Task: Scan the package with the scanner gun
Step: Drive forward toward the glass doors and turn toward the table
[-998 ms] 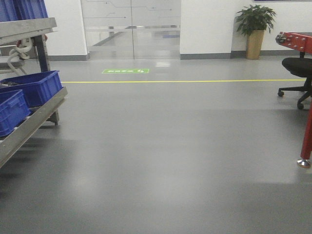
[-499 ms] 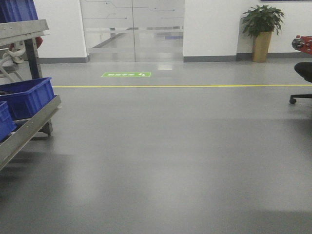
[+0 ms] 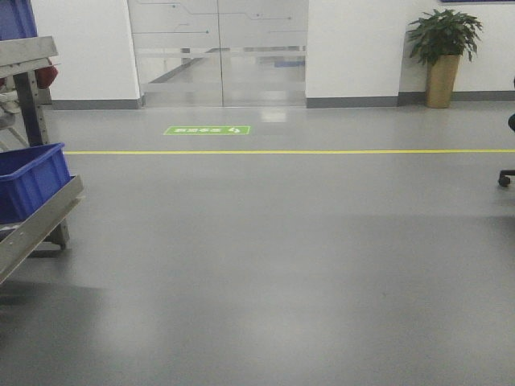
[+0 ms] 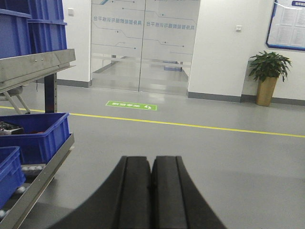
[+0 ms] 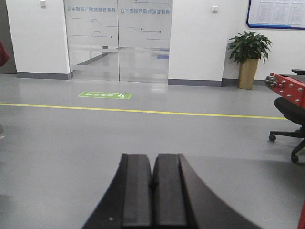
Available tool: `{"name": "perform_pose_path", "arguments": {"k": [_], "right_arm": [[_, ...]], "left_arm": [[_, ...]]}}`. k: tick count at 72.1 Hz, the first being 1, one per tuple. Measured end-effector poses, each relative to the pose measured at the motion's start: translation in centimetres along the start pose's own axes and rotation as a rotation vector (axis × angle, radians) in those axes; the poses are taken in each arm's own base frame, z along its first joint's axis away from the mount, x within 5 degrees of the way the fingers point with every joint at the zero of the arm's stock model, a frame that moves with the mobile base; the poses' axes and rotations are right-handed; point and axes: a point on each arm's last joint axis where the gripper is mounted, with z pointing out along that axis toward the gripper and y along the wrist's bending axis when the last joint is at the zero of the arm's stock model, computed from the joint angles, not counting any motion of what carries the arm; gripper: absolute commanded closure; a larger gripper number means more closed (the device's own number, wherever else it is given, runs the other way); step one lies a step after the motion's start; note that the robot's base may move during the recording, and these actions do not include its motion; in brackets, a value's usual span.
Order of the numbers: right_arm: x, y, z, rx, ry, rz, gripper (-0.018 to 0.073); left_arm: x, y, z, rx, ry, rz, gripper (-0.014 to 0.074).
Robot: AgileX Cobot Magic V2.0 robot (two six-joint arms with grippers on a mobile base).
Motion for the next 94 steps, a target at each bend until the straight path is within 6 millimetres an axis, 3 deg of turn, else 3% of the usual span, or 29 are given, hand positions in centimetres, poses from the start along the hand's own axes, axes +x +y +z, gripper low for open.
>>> {"name": "perform_pose_path", "arguments": {"k": [94], "right_arm": [[0.0,0.0,0.0,0.0,0.0,0.0,0.0728]], "left_arm": [[0.0,0.0,0.0,0.0,0.0,0.0,0.0707]]}}
